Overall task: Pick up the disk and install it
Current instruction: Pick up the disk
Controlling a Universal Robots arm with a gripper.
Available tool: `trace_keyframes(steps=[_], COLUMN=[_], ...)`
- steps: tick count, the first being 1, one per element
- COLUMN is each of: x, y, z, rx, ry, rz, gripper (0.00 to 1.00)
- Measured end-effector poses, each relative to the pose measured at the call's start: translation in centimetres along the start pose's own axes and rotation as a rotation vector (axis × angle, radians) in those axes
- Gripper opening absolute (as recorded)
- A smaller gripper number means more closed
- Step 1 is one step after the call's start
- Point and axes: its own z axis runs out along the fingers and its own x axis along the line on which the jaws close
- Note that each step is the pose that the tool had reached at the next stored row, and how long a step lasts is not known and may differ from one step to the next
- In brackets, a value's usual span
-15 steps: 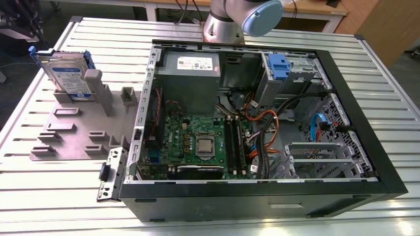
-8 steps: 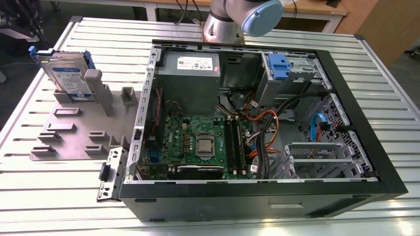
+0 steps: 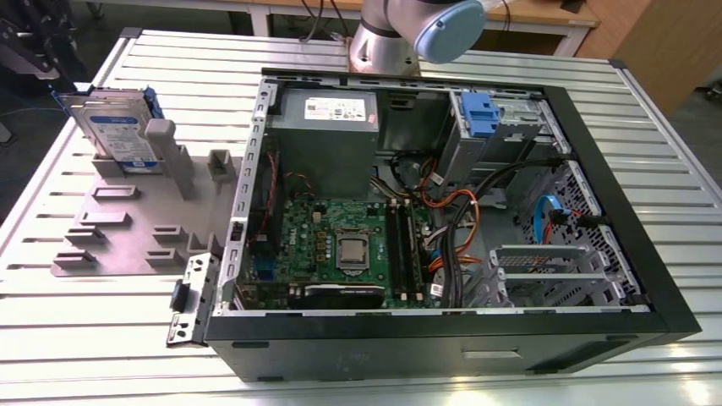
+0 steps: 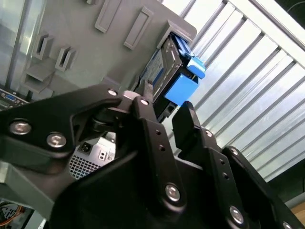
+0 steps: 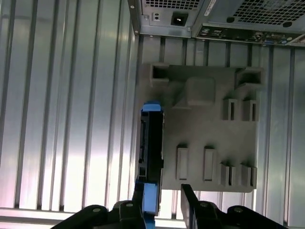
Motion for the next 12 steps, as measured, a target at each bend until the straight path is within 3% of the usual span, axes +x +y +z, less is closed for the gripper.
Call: trace_keyframes(steps=[1,3,5,6,12], x=[0.03,0.05,0.05,0.05,0.05], y=[-0.01,-0.02,-0.03,-0.03,-0.03], z=[0.03,0.13,0.23,0.29,0.35], rx=[0.0017,0.0079,0.0136,0.0167,0.0182], ry=[-0.0001,0.0002,0.0007,0.0009,0.001], rz=[0.003,0.012,0.023,0.027,0.028], gripper=[0.41,0.53,0.53,0.59,0.59])
